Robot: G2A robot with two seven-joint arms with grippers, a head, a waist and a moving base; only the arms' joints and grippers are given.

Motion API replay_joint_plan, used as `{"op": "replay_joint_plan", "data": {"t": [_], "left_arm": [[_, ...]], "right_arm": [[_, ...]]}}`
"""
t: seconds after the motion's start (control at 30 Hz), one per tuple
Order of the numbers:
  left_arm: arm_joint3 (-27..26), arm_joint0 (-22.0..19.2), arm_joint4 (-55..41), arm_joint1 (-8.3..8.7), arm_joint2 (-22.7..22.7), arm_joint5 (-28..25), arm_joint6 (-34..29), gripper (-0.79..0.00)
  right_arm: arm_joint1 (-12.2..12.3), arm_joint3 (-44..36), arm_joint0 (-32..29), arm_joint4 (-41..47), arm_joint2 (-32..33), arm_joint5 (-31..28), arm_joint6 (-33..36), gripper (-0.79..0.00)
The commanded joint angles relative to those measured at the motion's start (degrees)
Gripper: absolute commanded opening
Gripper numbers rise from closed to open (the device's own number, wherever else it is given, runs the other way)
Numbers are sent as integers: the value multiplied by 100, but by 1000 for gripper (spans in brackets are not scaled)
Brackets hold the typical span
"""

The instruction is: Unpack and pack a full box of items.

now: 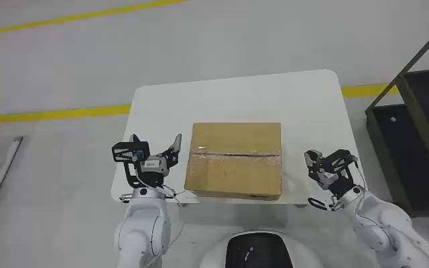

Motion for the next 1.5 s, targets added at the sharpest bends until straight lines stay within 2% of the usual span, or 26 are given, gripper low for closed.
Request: {"op": "replay_joint_plan", "data": {"t": [0.0,0.7,0.9,1.03,1.3,1.47], "left_arm": [[0,0,0,0,0,0,0,0],[0,0,0,0,0,0,0,0],[0,0,0,0,0,0,0,0],[-19,-2,-13,-2,14,-19,55,0],[-32,-310,153,9,606,-1018,-361,0],[187,-651,378,27,1105,-1990,-660,0]], "right_arm": [[-17,121,85,-40,-125,10,-37,-785],[-195,691,927,-396,-1192,35,-37,-785],[-218,737,1033,-440,-1259,30,-40,-785],[-202,601,942,-516,-1077,178,-89,-785],[-117,175,525,-605,-356,334,-103,-785],[-85,10,281,-606,17,411,-148,-785]]}}
